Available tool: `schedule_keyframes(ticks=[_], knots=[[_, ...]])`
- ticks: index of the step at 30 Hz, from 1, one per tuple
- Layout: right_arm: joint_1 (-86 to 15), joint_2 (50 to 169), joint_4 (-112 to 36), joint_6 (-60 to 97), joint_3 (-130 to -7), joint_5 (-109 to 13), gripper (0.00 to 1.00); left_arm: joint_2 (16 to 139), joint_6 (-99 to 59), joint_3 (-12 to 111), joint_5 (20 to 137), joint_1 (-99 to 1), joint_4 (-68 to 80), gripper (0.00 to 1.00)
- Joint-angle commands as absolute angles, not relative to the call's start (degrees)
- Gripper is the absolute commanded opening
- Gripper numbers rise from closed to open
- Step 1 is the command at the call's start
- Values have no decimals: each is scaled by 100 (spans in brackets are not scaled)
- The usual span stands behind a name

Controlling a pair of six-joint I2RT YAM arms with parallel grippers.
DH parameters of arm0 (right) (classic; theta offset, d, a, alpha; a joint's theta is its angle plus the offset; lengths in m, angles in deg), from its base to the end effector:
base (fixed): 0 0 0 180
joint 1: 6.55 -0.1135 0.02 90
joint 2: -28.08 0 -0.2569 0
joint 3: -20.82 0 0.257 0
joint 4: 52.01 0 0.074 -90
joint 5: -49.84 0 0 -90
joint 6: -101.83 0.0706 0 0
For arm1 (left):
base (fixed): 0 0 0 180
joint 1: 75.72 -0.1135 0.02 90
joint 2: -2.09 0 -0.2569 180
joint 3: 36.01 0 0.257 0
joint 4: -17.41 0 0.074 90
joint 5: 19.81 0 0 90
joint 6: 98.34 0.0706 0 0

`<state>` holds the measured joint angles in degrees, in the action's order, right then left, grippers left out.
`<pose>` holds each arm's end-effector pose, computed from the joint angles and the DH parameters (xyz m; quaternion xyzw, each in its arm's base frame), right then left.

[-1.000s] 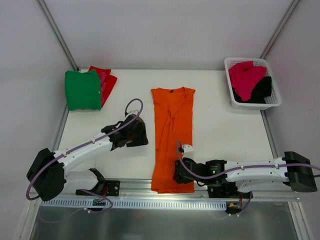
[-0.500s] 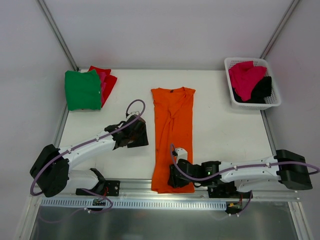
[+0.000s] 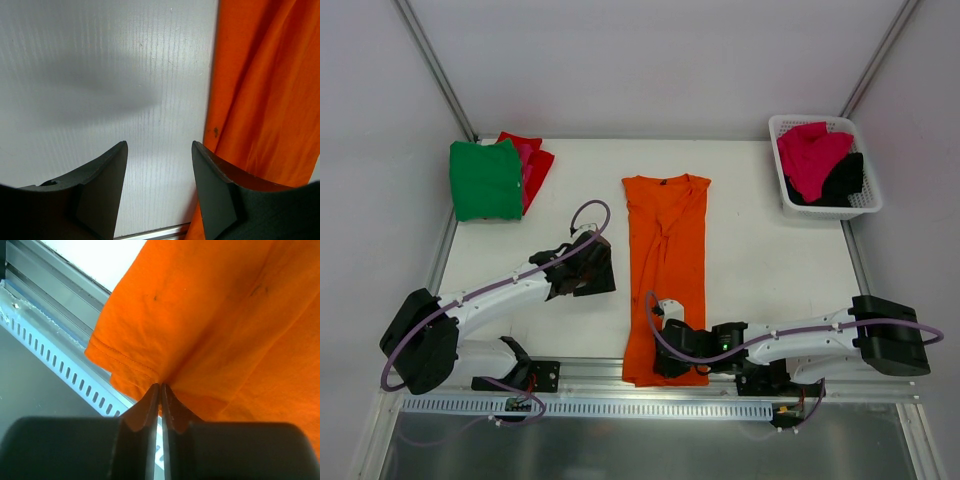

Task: Fold and stack the t-shirts
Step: Fold the tshirt

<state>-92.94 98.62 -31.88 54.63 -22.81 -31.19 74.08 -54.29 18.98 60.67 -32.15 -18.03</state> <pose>0.0275 0.2603 0.1342 -0.3179 0.8720 0.2985 0.2223 0.2065 -0.1803 0.1688 -0.0463 0.9427 -0.1701 0.2831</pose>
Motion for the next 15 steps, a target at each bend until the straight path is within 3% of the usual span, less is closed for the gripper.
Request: schedule_keyframes(ticks=[1, 8, 15], knots=[[-9339, 9734, -3324, 5507, -2406, -3111, 4, 7328, -5519, 1880, 5955, -3151, -1780, 54], [-9356, 9611, -3114, 5454, -2449, -2945, 0, 7363, -5536, 1871, 5964, -3142, -1789, 54], [-9708, 8743, -612, 5480, -3266, -1433, 1, 7293, -5536, 1862, 5964, -3125, -1780, 54]])
